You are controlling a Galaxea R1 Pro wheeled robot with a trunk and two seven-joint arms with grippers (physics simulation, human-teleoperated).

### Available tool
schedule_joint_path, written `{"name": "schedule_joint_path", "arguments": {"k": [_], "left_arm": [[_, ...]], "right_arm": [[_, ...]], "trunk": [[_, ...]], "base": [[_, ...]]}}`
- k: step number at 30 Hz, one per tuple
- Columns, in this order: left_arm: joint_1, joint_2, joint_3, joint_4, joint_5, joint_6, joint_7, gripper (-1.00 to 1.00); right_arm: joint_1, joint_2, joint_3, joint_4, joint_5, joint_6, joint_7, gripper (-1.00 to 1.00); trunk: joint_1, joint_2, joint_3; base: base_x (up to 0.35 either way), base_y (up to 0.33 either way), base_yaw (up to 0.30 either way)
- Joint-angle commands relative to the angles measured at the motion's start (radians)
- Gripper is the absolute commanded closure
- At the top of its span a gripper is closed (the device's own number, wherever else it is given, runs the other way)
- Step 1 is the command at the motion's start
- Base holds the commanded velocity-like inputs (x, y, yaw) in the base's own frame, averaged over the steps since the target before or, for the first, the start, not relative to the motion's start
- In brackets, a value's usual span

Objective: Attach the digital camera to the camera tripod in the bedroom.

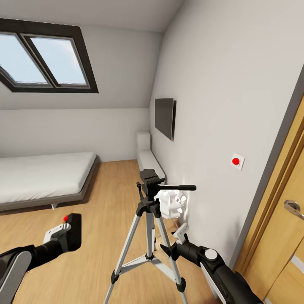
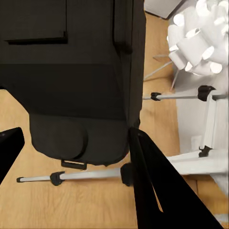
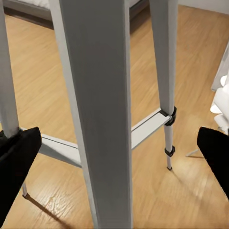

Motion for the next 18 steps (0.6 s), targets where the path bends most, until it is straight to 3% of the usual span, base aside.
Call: {"name": "schedule_joint_path", "arguments": {"k": [1, 5, 10, 13, 14, 18], "left_arm": [[-0.019, 0.002, 0.000, -0.003, 0.008, 0.030, 0.005, 1.00], [-0.075, 0.005, -0.001, -0.003, 0.011, 0.069, 0.001, 1.00], [-0.163, 0.016, -0.005, 0.027, 0.028, 0.071, -0.001, 1.00], [-0.214, 0.021, -0.007, 0.061, 0.073, 0.071, -0.001, 1.00], [-0.251, 0.025, -0.007, 0.091, 0.113, 0.071, -0.001, 1.00], [-0.324, 0.033, -0.029, 0.143, 0.197, 0.071, -0.001, 1.00]], "right_arm": [[0.000, 0.000, 0.001, -0.002, 0.003, 0.005, 0.002, 1.00], [0.000, 0.000, 0.001, -0.001, 0.003, 0.005, 0.002, 1.00], [0.000, 0.001, 0.001, -0.001, 0.003, 0.004, 0.001, 1.00], [0.000, 0.001, 0.001, -0.001, 0.003, 0.004, 0.001, 1.00], [0.000, 0.001, 0.001, -0.001, 0.003, 0.004, 0.001, 1.00], [0.000, 0.001, 0.001, -0.001, 0.003, 0.004, 0.001, 1.00]], "trunk": [[0.000, -0.001, -0.001], [0.000, -0.001, -0.001], [0.000, -0.001, -0.001], [0.000, -0.001, -0.001], [0.000, -0.001, -0.001], [0.000, -0.001, -0.001]], "base": [[0.000, 0.000, 0.000], [0.000, 0.000, 0.000], [0.000, 0.000, 0.000], [0.000, 0.000, 0.000], [0.000, 0.000, 0.000], [0.000, 0.000, 0.000]]}}
